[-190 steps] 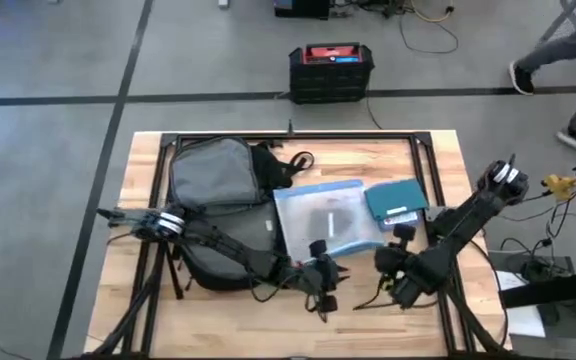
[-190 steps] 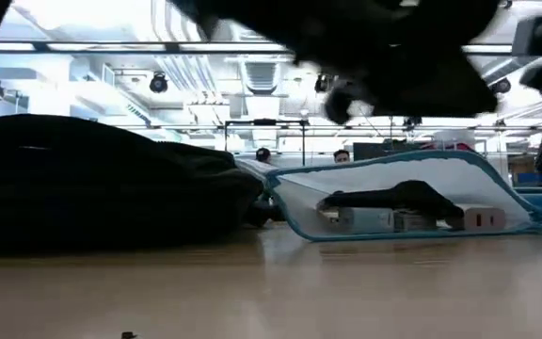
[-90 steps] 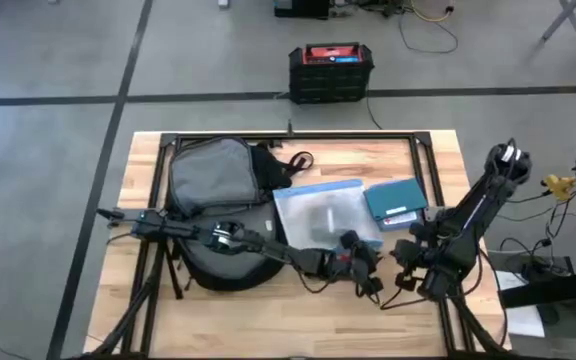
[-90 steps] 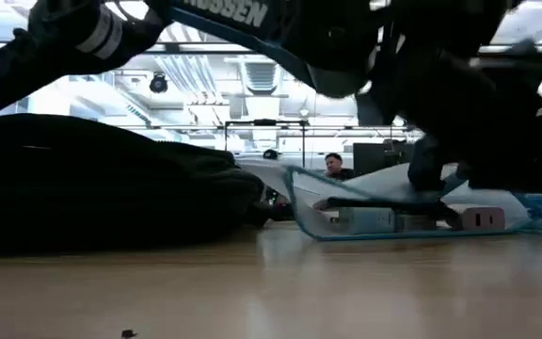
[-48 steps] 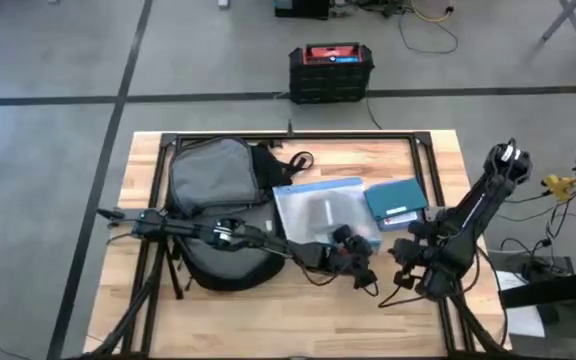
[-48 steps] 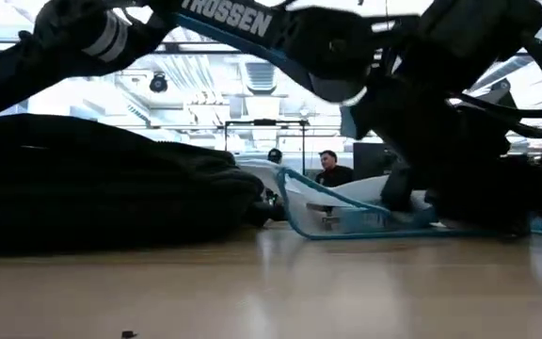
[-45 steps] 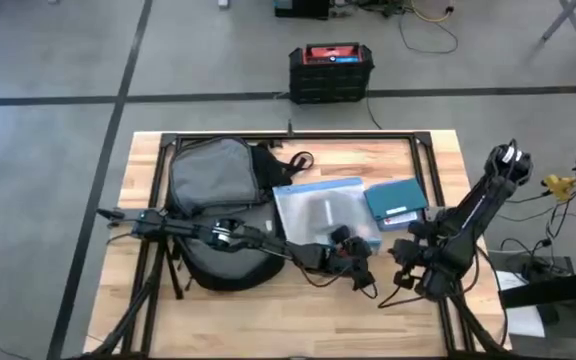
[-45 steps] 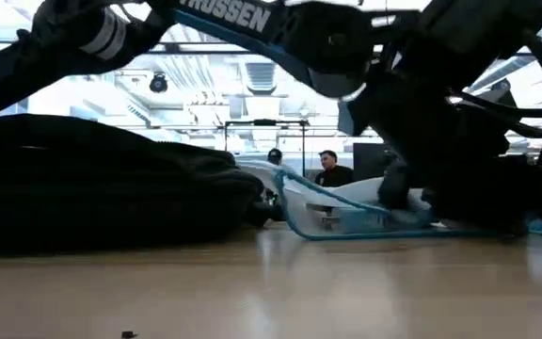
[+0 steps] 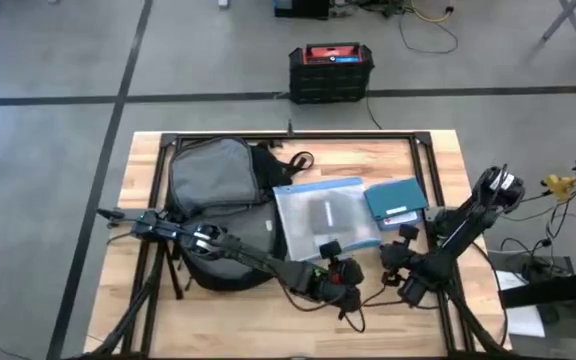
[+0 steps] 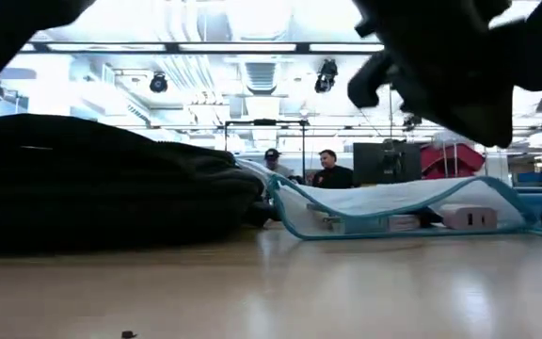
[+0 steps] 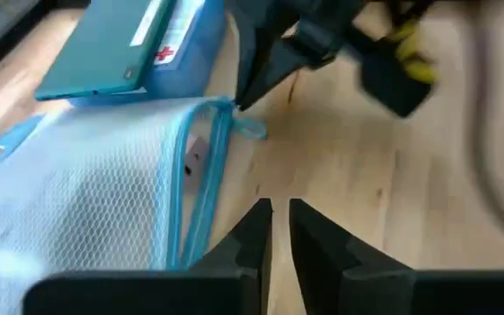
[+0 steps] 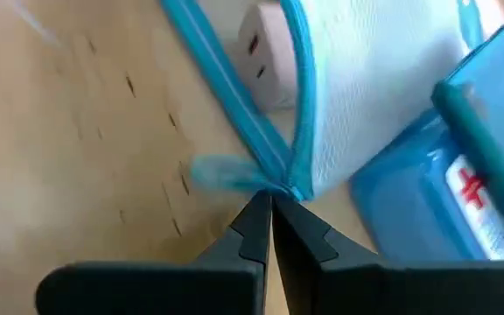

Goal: Unpack backpack
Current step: Close the white mesh zipper pouch

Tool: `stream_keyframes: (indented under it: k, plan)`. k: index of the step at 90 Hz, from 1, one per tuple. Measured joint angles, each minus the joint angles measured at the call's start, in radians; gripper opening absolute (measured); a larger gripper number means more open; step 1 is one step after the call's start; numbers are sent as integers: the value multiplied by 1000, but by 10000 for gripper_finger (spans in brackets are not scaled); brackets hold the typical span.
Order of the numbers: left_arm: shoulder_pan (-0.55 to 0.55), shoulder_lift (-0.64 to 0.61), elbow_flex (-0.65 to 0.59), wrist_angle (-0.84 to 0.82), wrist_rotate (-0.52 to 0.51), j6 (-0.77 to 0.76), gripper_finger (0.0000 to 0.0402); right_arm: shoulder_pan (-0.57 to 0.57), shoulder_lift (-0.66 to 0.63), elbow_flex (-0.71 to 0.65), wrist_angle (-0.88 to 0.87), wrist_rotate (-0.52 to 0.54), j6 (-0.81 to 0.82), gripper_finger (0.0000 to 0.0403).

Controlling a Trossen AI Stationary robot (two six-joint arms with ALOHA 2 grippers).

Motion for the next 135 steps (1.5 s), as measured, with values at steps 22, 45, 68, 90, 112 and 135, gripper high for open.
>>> stream_keyframes:
  k: [22, 45, 68, 90, 112, 135]
  plan:
    - [-36, -21, 0, -73, -22, -35, 27, -20, 122, 50, 206, 44, -110, 0]
    - [-53, -21, -3, -193, -53, -131, 27, -7, 67, 147, 184, 9, -270, 0]
    - [-71, -23, -88, -200, -59, -194, 26, -7, -56, 76, -17, 16, -197, 0]
    - [-68, -26, -189, -64, -25, -191, 26, -18, -38, -38, 172, 30, -207, 0]
    - [-69, -35, -201, 15, -3, -122, 26, -20, 10, -10, 300, 38, -252, 0]
    - [-71, -40, -193, 31, -4, -112, 27, -45, -6, 9, 167, 99, -236, 0]
